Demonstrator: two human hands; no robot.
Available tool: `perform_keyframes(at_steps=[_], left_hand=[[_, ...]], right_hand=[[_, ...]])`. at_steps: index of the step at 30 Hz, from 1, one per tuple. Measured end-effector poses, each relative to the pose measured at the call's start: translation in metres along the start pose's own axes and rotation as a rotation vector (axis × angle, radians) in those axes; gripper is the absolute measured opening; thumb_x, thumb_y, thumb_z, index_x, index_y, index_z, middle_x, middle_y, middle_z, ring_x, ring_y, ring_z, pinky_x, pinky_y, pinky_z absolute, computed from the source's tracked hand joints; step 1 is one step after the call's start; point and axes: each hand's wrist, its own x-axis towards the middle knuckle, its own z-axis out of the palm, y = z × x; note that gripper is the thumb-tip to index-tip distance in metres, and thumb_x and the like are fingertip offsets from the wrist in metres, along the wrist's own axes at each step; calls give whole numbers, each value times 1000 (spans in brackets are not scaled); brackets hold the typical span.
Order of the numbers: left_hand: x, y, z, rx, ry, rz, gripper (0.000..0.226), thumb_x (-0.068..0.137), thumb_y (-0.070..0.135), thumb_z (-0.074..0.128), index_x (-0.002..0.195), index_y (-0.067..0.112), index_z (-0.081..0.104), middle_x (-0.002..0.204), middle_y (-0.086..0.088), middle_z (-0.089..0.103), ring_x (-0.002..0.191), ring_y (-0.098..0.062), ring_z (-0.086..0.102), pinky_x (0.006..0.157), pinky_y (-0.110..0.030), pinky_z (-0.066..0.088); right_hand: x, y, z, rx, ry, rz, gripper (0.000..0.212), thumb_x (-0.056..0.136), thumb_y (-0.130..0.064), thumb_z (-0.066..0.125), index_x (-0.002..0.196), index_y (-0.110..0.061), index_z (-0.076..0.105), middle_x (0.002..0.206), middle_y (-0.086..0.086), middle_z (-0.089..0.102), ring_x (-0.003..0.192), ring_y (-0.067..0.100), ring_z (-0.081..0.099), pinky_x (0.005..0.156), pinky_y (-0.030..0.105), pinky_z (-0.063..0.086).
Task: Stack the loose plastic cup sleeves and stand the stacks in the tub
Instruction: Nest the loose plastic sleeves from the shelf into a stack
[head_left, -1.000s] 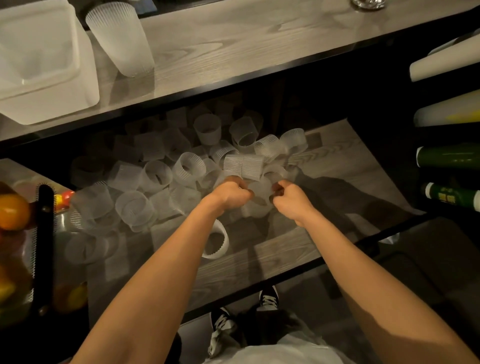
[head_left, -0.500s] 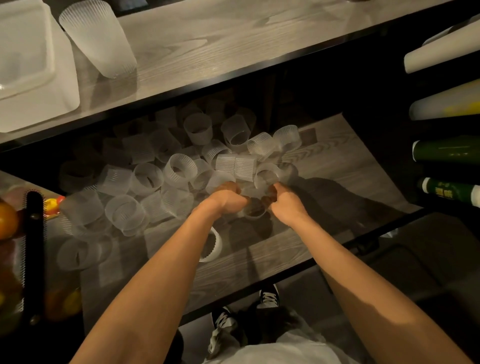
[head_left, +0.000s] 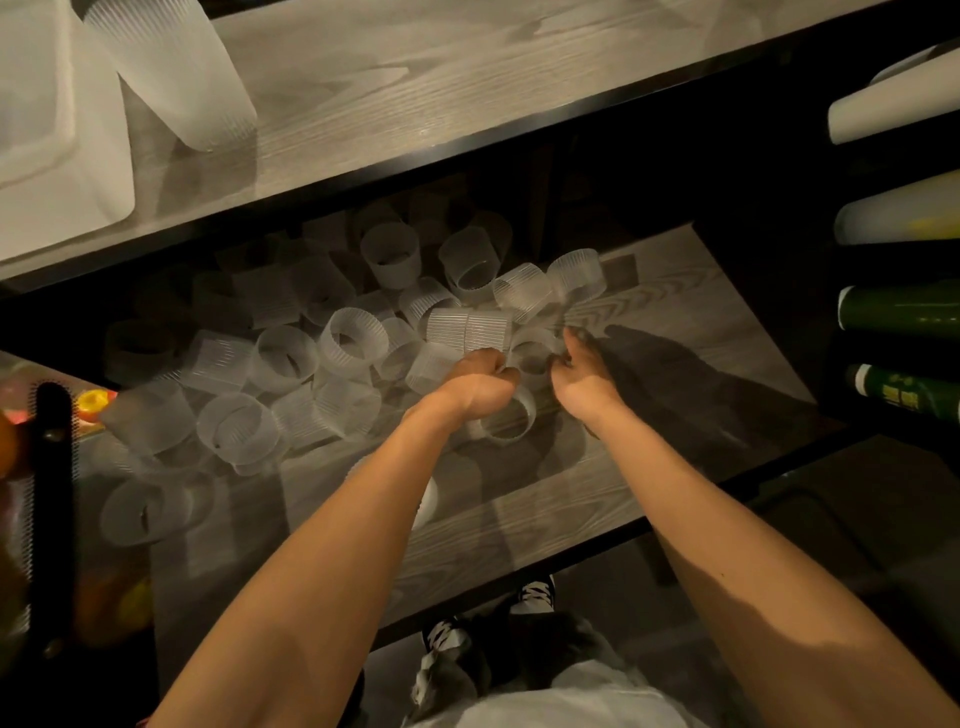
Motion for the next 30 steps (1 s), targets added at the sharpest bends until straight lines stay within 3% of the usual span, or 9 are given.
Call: perform_keyframes(at_steps=[3,5,9,12,15,18,21,23,30], left_hand=[[3,-1,8,-134,-15,16,45,100,26,56,143,16,50,142,-6,56,131,-24,53,110,-38,44],[4,-2,11,-234,15,24,47,97,26,61,142,19,51,141,-4,57,131,-22,54,111,-39,45],[5,2,6,-500,179,45,25,95,12,55,118,19,61,109,-3,67,101,-21,67,90,-35,56],[2,3,-3,-726,227,-11,11,97,15,58,107,20,60,107,-8,71,91,-20,72,84,-39,59],[-2,-7,-12,-708,196,-77,27,90,24,73,114,17,62,98,-6,71,83,-18,69,82,-42,60],[-15,-21,-21,-686,88,-70,36,86,16,77,119,13,62,96,-6,70,76,-12,65,66,-28,54],[-24,-33,-23,-545,45,-30,47,80,10,80,122,15,61,106,-2,72,92,-13,67,71,-23,51],[-25,-37,-20,-479,67,4,56,75,3,82,125,13,60,112,-2,70,94,-12,66,69,-20,50],[-20,-39,-8,-190,71,119,70,70,-7,81,132,13,55,125,-8,61,82,-10,59,75,-26,56]], right_hand=[[-1,-1,1,129,40,4,53,106,-28,41,158,-22,30,164,8,27,148,27,32,115,35,31],[-5,-2,1,245,77,-14,48,106,-30,44,152,-17,41,159,8,35,143,25,40,114,34,35],[-15,-11,-9,372,169,-46,33,103,-37,49,126,-17,61,128,7,61,116,25,58,90,34,45],[-20,-19,-17,493,198,-45,30,95,-39,62,106,-11,63,100,8,68,94,23,63,82,40,50],[-24,-18,-18,503,48,-86,23,88,-30,71,96,-12,60,88,4,63,84,19,59,80,37,51],[-31,-12,-18,464,-77,-85,25,86,-19,75,104,-19,58,104,3,62,100,19,62,90,37,53],[-38,-1,-14,385,-166,-100,46,81,-10,79,119,-18,56,117,5,63,110,18,62,92,35,53],[-40,4,-8,259,-176,-126,60,72,-9,82,123,-21,54,124,6,62,118,20,59,99,41,52],[-50,3,1,-149,-94,-290,80,73,4,71,145,-15,41,128,4,61,120,22,59,97,29,49]])
